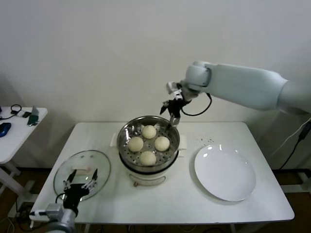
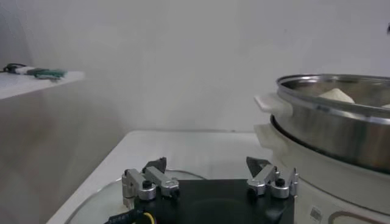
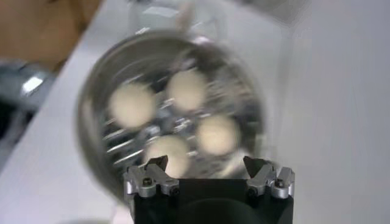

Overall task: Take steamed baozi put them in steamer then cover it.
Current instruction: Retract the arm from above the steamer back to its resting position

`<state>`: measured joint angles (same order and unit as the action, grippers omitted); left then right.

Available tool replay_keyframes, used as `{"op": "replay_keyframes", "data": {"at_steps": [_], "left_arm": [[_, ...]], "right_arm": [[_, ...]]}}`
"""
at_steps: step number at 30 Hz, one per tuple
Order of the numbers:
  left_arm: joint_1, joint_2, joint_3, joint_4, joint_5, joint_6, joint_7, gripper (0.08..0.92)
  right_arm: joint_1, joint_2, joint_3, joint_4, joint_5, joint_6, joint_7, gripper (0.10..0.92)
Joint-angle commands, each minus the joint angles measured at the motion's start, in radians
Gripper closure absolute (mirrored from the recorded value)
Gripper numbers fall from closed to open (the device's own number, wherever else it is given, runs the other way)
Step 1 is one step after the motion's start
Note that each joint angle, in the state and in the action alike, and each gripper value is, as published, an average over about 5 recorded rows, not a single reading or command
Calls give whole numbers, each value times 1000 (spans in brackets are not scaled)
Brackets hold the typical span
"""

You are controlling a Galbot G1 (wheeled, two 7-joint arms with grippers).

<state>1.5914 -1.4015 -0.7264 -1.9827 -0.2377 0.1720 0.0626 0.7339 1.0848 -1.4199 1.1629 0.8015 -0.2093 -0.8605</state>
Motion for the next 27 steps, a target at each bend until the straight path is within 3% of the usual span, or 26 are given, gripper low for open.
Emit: {"op": "replay_keyframes", "data": {"at_steps": [1,7,11,16,20,27], "left_arm": [[-24,23,4,2,-4,18,-31,177],[-49,50,6,24,29,6,-24,177],[-59,68,7,30,42,10,-24,177],[-70,90,13,33,66,16,-26,177],[-79,105,18,40,131,14,-32,177],[-80,136,9,32,244,-8,-63,177]], "right_arm": [[-251,-288,489,33,34,-65,563,203],[-485,-477,713,157,-1,34,643,203],[-791,-622,986,270,-67,124,641,203],[-1168,-747,1285,382,-37,230,648,203],[-1535,-742,1609,446,-7,284,649,203],[-2048,-554,2082,472,-13,382,612,203]]}}
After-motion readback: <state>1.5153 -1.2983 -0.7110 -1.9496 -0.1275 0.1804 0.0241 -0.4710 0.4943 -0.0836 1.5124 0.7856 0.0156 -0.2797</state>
